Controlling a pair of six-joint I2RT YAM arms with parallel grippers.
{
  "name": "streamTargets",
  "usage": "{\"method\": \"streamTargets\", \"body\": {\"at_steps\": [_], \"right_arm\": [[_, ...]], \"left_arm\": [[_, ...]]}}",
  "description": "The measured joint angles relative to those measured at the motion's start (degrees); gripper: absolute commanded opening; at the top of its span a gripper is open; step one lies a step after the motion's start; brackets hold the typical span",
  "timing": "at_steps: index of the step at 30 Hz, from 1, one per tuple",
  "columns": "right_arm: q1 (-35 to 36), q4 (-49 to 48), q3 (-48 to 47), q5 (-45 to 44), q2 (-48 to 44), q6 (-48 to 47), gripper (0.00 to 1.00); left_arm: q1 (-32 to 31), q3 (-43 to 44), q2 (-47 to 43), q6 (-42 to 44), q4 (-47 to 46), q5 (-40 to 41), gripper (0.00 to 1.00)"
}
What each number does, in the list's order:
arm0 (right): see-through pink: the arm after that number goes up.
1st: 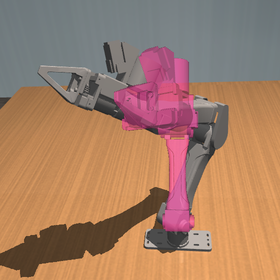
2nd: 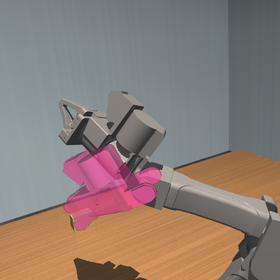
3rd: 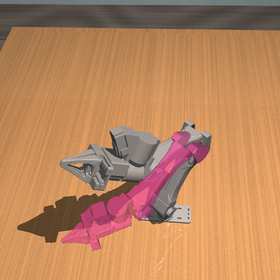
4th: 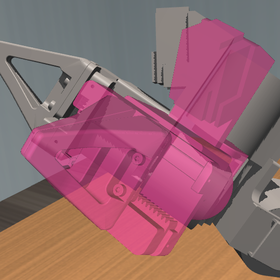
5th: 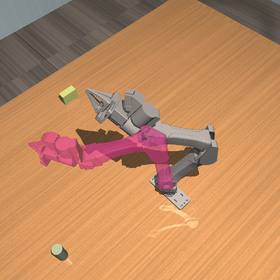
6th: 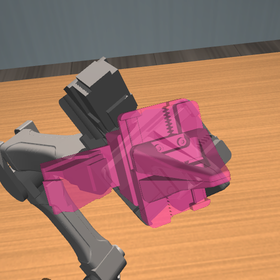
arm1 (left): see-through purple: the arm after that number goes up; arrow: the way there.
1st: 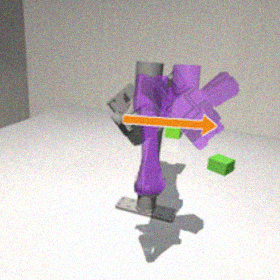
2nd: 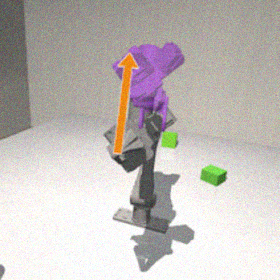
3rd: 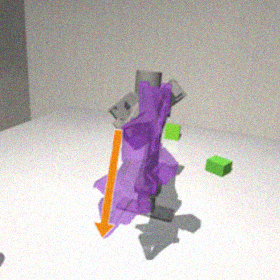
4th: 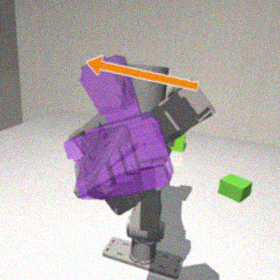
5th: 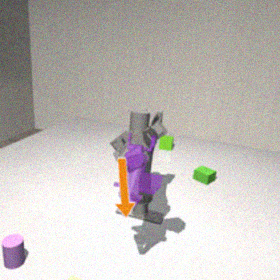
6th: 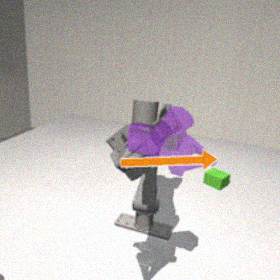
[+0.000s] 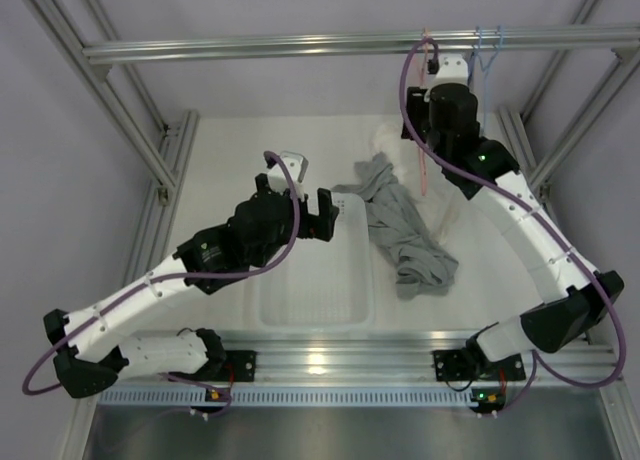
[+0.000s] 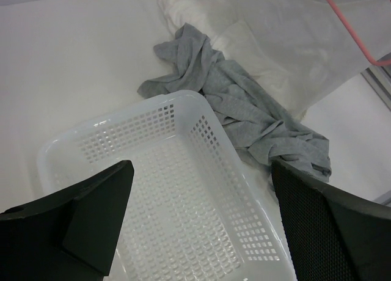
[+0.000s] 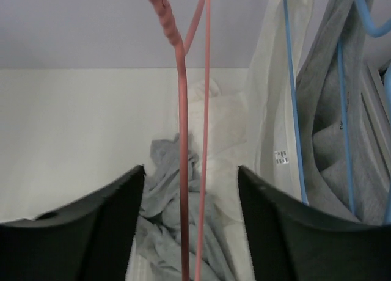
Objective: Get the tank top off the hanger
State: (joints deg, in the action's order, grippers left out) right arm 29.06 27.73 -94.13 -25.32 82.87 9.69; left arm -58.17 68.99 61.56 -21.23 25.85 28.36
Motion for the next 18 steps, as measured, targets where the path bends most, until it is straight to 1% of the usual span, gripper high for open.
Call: {"method": "streamTargets", "body": {"at_steps": [1,2,3,4,5,8,13,18], "right_arm": [[-0.02,0.31,0.02,0.17,0.00,0.00,0.75],[-0.02,0.46,0.02,0.46,-0.13,0.11,0.80],[-0.02,0.61,0.17,0.90,-0.44,0.13,0.91],[-0.02,0.70,0.61,1.33,-1.09,0.26,0.98],[-0.02,0.79,1.27,1.75,-2.19,0.31,0.99],[0.00,1.09,4.76,2.97,-8.09,0.63,0.99],[0.00,1.73,10.08,3.65,-21.11,1.07,0.99],[0.00,3.74,14.12,2.56,-32.85,1.07,0.99]], "left_arm": [[0.00,0.00,0.48,-0.02,-0.02,-0.07,0.99],[0.00,0.00,1.07,-0.02,0.00,-0.46,0.99],[0.00,0.04,1.86,-0.02,0.00,-1.16,0.99],[0.00,0.28,2.78,0.00,0.00,-2.40,0.99],[0.00,0.61,3.91,0.20,-0.09,-3.87,0.99],[0.00,1.79,8.37,1.68,-1.27,-9.31,0.99],[-0.28,2.38,17.92,5.51,-6.67,-20.31,0.99],[-1.99,2.21,24.79,9.60,-12.55,-26.40,0.99]]}}
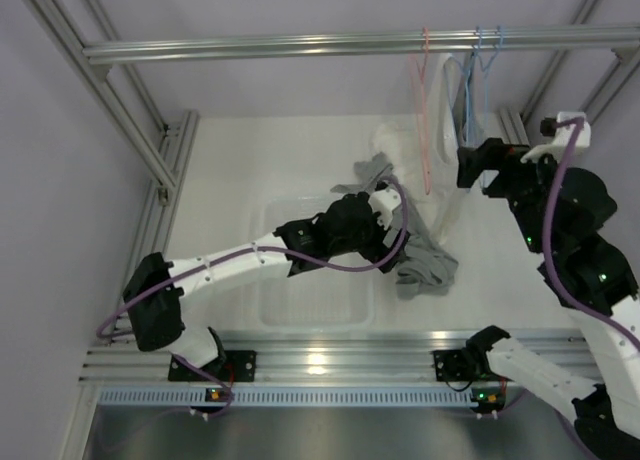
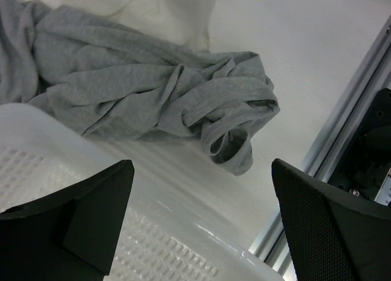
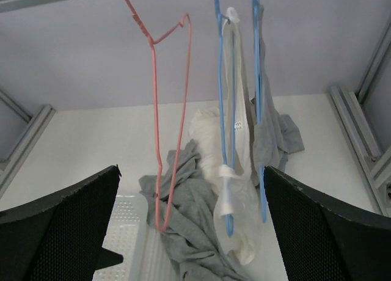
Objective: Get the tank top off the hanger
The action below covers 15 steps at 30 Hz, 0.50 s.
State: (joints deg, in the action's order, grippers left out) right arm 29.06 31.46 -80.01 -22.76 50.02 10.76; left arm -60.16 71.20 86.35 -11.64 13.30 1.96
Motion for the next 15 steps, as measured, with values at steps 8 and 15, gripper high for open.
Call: {"method": "streamTargets", "body": {"at_steps": [8,15], "right_arm": [[0.00,2.21,1.81,0.09,-13.22,-0.04,0.99],[0.00,3.41,1.79,3.23,-15.52,-0.59,0.99]], "left_arm": [[-1.79,-1.92,11.13,1.97,-14.64,0.07,0.99],[-1.84,2.23,25.14,2.82,-19.47,6.36,0.99]]}}
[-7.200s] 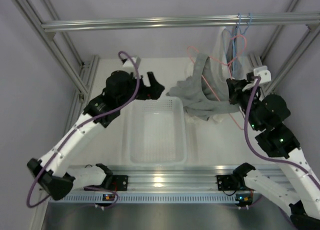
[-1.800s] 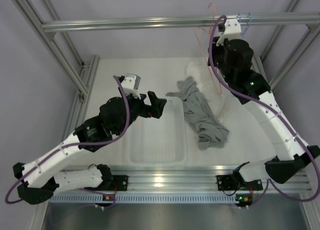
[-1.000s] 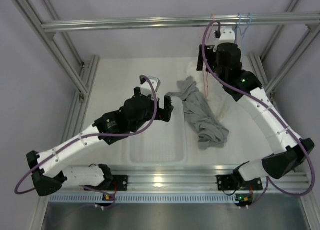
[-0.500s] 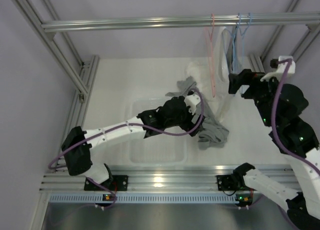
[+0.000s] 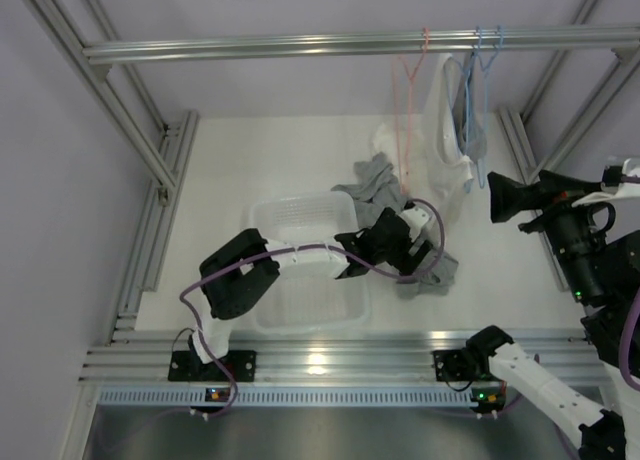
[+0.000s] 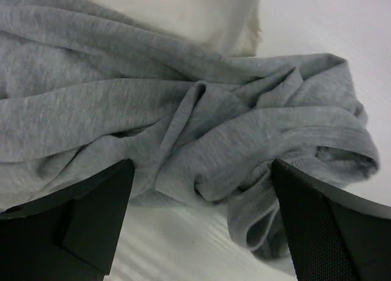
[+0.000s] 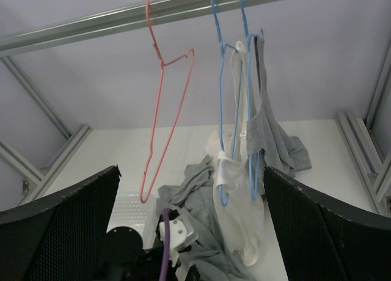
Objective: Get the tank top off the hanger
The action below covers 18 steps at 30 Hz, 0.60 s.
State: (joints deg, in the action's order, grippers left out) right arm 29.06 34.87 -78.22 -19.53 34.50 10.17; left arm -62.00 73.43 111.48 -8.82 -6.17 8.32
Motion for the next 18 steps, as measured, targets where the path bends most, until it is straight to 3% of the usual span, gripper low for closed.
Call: {"method": "streamTargets", "body": {"at_steps": [5,10,11,12,14,15,17,18], "right_arm": [[0.00,1.05,0.00,2.51,-0.96,-0.17,0.99],[0.00,1.25,-0.13,3.65,-1.75,-0.57,0.99],[0.00,1.20,-0.20,3.80,-1.75,-0.57,0.99],[0.00,1.22,-0.20,3.98,-1.75,-0.59,0.99],[0.00,1.25,-0.20,4.26,-1.75,-0.59,0.99],[0.00,1.27,-0.20,4.31,-1.75,-0.61,0.99],[0.00,1.27,-0.20,4.42,-1.75,-0.63,0.99],[0.00,1.27,-0.20,4.42,-1.75,-0.66,0.99]], "left_arm": [[0.02,1.84,5.38,-0.94,-0.74,2.05,0.98],[0.02,2.16,8.35,-3.63,-1.66,1.22,0.84],[0.02,2.34,8.37,-3.89,-1.70,1.03,0.79],[0.02,2.45,8.37,-4.24,-1.75,0.72,0.64],[0.02,2.54,8.37,-4.76,-1.84,-0.46,0.45],[0.02,2.56,8.37,-4.87,-1.90,-1.09,0.24],[0.00,2.58,8.35,-5.11,-2.36,-2.12,0.07],[0.00,2.58,8.26,-5.05,-2.51,-2.60,0.04]]}}
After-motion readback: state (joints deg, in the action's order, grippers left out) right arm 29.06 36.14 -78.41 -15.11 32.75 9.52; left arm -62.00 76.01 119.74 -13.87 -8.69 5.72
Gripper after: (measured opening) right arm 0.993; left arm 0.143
